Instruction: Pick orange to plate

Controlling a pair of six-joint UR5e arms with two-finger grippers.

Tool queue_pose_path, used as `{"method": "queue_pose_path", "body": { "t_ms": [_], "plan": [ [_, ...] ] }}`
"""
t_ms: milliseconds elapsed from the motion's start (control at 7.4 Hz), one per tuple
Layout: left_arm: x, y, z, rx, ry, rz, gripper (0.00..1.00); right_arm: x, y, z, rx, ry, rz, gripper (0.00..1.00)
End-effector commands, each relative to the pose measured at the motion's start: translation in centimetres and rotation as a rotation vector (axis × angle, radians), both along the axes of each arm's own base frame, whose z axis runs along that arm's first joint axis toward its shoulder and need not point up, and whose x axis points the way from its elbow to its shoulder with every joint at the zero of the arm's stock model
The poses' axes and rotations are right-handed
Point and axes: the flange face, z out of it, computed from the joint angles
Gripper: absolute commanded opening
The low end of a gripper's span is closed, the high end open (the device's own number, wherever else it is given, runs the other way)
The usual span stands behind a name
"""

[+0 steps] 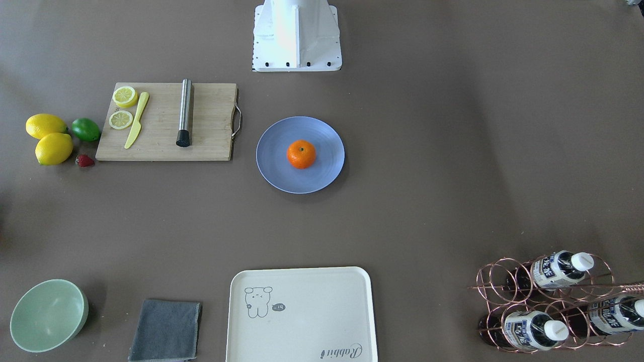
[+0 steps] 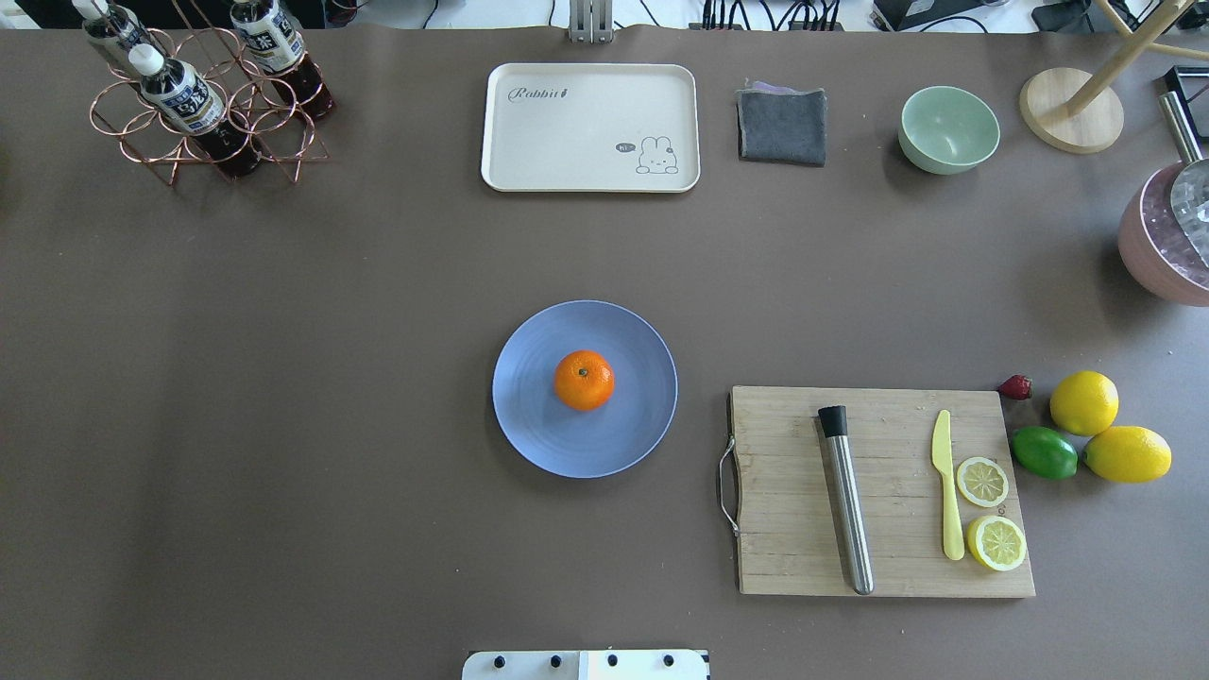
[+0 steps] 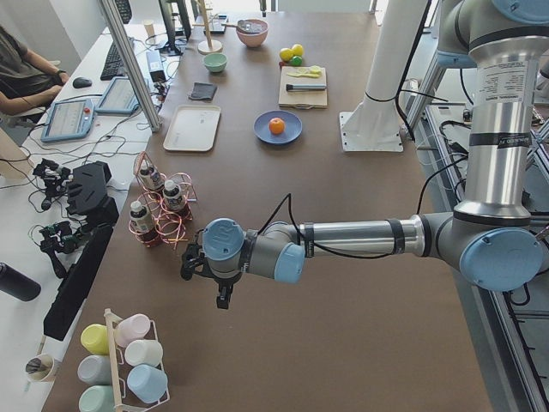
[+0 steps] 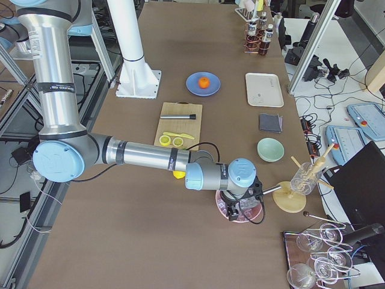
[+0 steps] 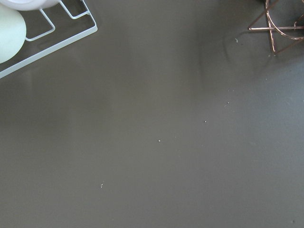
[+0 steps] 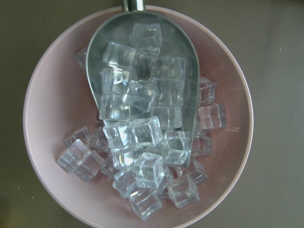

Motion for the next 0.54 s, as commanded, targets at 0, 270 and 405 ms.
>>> {"method": "queue_pose_path", "body": {
  "t_ms": [0, 270, 405],
  "plan": [
    [-0.8, 1.7, 1.6, 0.021, -0.062, 0.023, 0.97, 0.1, 0.1, -0.1, 0.002, 0.000, 0.001, 1.00],
    [-0.9, 2.7, 2.5, 0.004, -0.073, 0.021, 0.97, 0.0, 0.0, -0.2, 0.005, -0.002, 0.001, 1.00],
    [-0.9, 2.7, 2.6, 0.003, -0.073, 0.021, 0.97, 0.0, 0.1, -0.2, 0.005, -0.002, 0.001, 1.00]
  ]
}}
